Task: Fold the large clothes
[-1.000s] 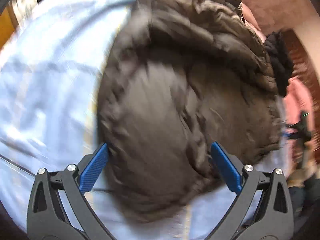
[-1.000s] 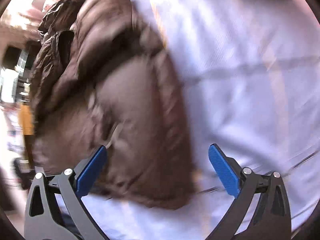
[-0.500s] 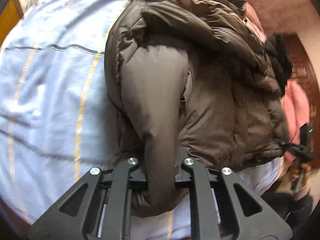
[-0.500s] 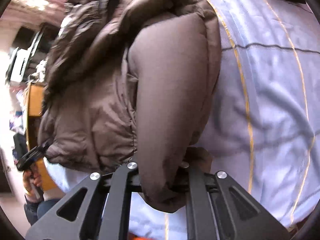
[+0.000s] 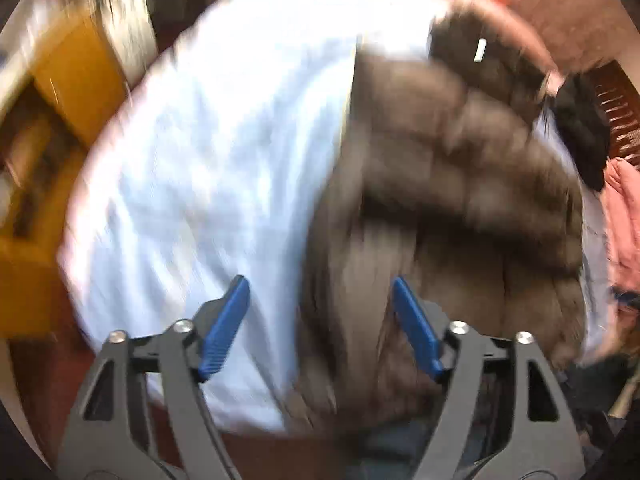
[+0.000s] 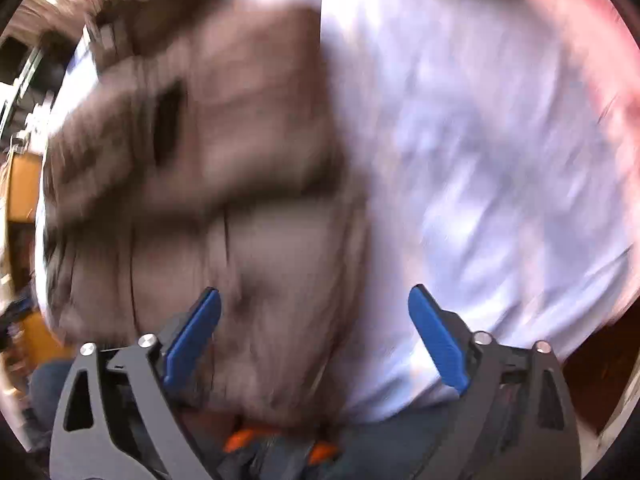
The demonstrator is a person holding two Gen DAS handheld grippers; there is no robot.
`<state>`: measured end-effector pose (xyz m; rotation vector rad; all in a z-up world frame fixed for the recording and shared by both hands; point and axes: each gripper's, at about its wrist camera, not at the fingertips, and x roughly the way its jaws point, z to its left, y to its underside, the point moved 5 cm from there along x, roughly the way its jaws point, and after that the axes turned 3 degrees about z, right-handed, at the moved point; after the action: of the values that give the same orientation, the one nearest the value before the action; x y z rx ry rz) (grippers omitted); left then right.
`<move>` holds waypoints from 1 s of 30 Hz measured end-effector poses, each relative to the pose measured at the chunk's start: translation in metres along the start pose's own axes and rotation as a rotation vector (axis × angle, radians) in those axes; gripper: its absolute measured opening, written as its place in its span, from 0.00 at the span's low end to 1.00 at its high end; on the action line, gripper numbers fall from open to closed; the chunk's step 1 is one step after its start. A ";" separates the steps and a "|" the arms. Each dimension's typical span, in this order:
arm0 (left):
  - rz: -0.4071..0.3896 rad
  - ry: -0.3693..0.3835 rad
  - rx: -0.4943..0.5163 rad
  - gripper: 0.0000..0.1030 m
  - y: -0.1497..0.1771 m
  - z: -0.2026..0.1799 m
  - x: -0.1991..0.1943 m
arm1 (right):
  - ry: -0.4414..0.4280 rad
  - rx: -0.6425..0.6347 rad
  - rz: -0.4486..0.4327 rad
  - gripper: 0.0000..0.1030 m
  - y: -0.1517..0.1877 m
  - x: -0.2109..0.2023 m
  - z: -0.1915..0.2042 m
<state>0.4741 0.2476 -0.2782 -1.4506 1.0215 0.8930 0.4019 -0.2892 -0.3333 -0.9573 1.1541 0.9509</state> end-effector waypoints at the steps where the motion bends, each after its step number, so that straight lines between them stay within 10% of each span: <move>1: -0.040 0.013 0.015 0.88 -0.020 -0.012 -0.011 | 0.000 -0.020 -0.055 0.95 -0.017 -0.015 0.004; 5: -0.143 0.165 0.106 0.96 -0.137 -0.084 -0.029 | -0.063 -0.095 -0.238 0.99 -0.135 -0.050 0.056; 10: -0.120 0.028 0.175 0.96 -0.270 -0.189 0.054 | -0.017 -0.183 -0.280 0.99 -0.274 -0.009 0.116; 15: -0.093 -0.057 0.214 0.96 -0.334 -0.251 0.142 | 0.039 -0.149 -0.272 0.99 -0.383 0.047 0.147; 20: -0.053 -0.219 0.298 0.91 -0.365 -0.286 0.227 | 0.047 -0.160 -0.238 0.99 -0.420 0.077 0.159; 21: -0.039 -0.256 0.295 0.79 -0.367 -0.288 0.243 | 0.060 -0.157 -0.208 0.95 -0.425 0.091 0.160; 22: -0.004 -0.258 0.286 0.38 -0.366 -0.286 0.258 | 0.067 -0.139 -0.177 0.84 -0.427 0.104 0.159; 23: 0.021 -0.261 0.271 0.16 -0.365 -0.281 0.265 | 0.065 -0.120 -0.148 0.33 -0.428 0.113 0.156; 24: 0.026 -0.255 0.240 0.15 -0.364 -0.275 0.266 | 0.050 -0.070 -0.092 0.11 -0.427 0.126 0.148; 30: -0.123 -0.099 0.070 0.08 -0.371 -0.240 0.212 | -0.118 -0.033 -0.260 0.08 -0.417 0.076 0.131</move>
<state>0.8931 -0.0033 -0.3190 -1.3810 0.8725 0.8240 0.8450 -0.2844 -0.3436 -1.0354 0.8925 0.8070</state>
